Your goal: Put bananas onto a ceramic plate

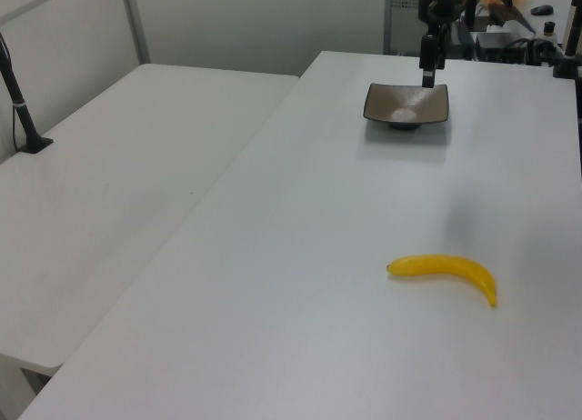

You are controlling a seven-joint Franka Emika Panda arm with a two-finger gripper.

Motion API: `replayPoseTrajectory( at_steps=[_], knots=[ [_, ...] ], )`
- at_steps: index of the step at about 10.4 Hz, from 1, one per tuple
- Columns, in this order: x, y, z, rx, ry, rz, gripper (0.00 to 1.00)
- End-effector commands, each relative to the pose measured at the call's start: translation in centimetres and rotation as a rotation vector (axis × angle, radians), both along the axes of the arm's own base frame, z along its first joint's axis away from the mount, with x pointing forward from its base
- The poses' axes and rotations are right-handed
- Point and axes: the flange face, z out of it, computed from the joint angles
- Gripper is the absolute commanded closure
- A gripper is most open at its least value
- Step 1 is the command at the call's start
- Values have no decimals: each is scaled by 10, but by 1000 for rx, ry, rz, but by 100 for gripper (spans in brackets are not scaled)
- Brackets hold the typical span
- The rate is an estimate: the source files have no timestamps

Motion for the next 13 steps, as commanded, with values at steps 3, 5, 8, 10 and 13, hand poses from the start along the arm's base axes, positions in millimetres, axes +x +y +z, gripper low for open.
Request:
replayPoseTrajectory(
  at_steps=[3, 5, 8, 10, 13],
  knots=[
    [-12, 4, 4, -16, -16, -5, 0],
    [-12, 4, 3, -16, -13, -7, 0],
    [-12, 4, 3, -15, -15, -8, 0],
    [-12, 4, 2, -15, -12, -8, 0],
    [-14, 6, -8, -3, 8, -9, 0]
  ],
)
